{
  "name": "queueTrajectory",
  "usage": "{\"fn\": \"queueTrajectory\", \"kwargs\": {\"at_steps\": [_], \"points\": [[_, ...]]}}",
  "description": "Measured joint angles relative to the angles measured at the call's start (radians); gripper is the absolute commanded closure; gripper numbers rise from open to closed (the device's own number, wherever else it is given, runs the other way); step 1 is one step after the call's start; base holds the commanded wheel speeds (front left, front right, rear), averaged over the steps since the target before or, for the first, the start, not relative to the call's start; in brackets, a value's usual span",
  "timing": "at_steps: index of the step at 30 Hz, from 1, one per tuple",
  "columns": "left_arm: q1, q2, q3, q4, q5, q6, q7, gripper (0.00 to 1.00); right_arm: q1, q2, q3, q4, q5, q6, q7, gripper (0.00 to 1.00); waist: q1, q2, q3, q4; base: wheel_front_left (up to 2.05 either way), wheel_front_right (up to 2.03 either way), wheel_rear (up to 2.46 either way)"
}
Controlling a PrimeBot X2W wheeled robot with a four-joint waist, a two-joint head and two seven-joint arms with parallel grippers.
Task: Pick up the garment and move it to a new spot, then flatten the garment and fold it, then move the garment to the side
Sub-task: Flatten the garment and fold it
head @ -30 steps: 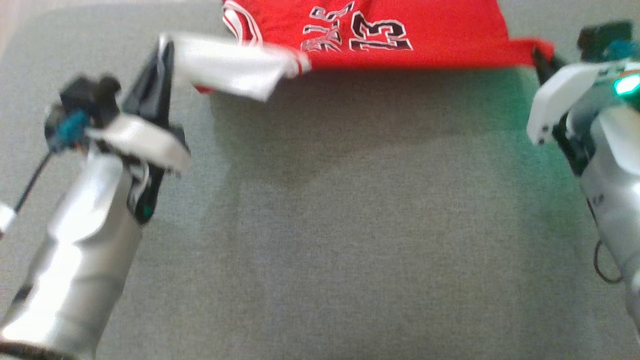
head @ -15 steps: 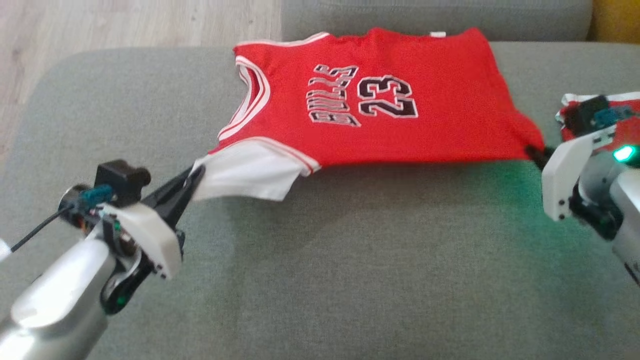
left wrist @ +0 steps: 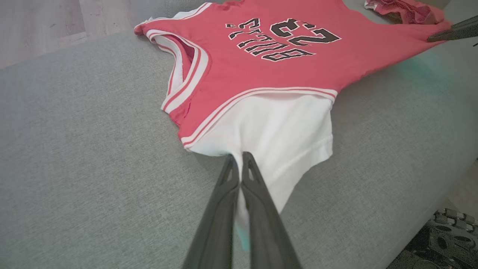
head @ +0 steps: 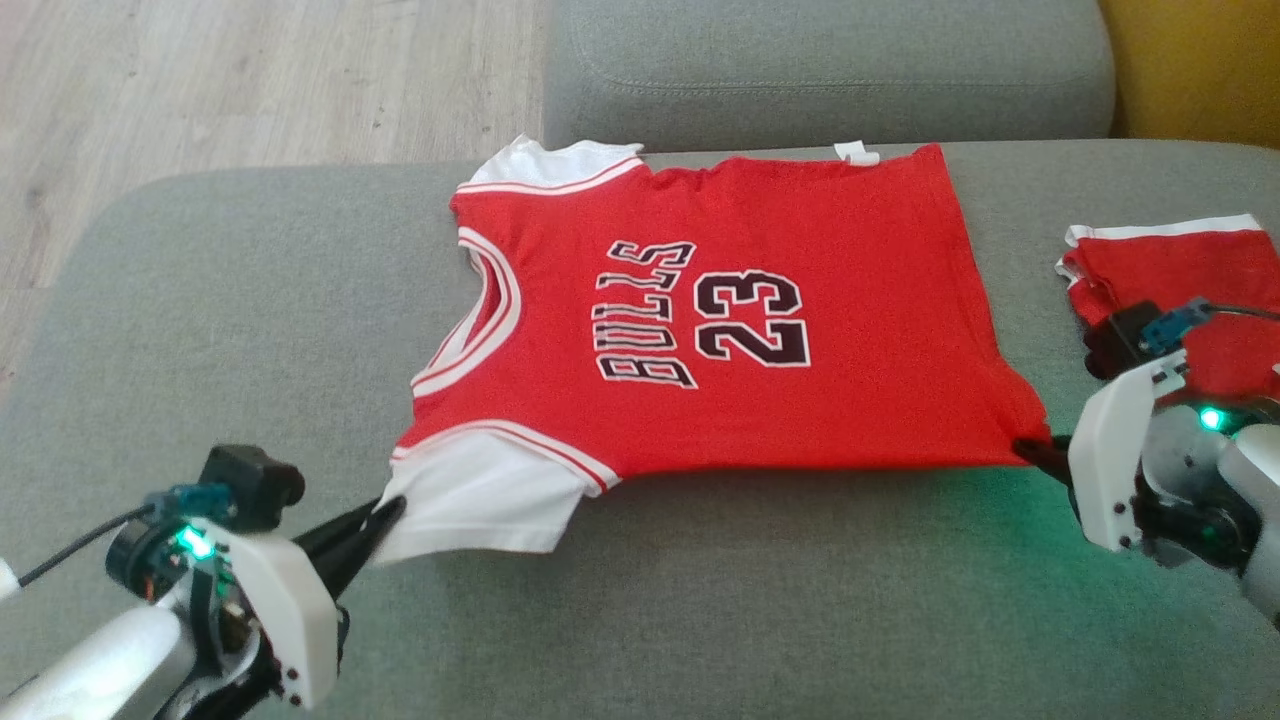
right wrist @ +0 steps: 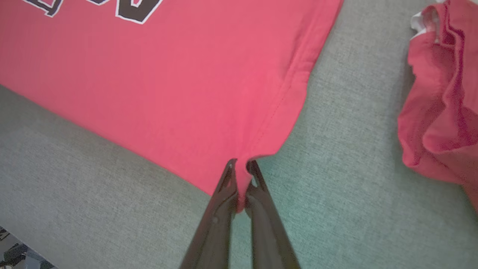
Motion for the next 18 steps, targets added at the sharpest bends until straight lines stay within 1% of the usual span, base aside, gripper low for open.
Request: {"fn": "queueTrajectory", "kwargs": {"at_steps": [4, 6, 9, 12, 14, 18], "points": [[0.009, 0.012, -0.004, -0.044, -0.004, 0.022, 0.022, 1.0, 0.002, -0.028, 0.012, -0.032, 0.014, 0.0, 0.015, 1.0, 0.0001, 0.0, 0.0, -0.002, 0.0, 0.0, 0.0], [0.006, 0.012, -0.003, -0.047, -0.003, 0.03, 0.022, 1.0, 0.002, -0.031, 0.011, -0.039, 0.02, 0.0, 0.015, 1.0, 0.0001, 0.0, 0.008, -0.002, 0.0, 0.0, 0.0], [-0.01, 0.005, -0.003, -0.04, 0.006, 0.031, 0.024, 1.0, 0.001, -0.031, 0.008, -0.041, 0.021, 0.0, 0.015, 1.0, 0.0002, 0.0, 0.026, 0.0, 0.0, 0.0, 0.0], [-0.052, -0.013, -0.004, -0.016, 0.011, 0.029, 0.042, 1.0, -0.007, -0.026, -0.013, -0.034, 0.021, 0.0, 0.016, 1.0, 0.0003, 0.0, 0.049, 0.002, 0.0, 0.0, 0.0], [-0.086, -0.028, -0.008, 0.012, 0.013, 0.019, 0.06, 1.0, -0.025, -0.021, -0.023, -0.017, 0.02, 0.0, 0.018, 1.0, 0.0003, 0.0, 0.067, 0.002, 0.0, 0.0, 0.0], [-0.157, -0.049, -0.016, 0.077, 0.025, 0.0, 0.077, 1.0, -0.079, 0.012, -0.059, 0.017, 0.02, 0.0, 0.018, 1.0, 0.0003, 0.0, 0.106, 0.001, 0.0, 0.0, 0.0]]}}
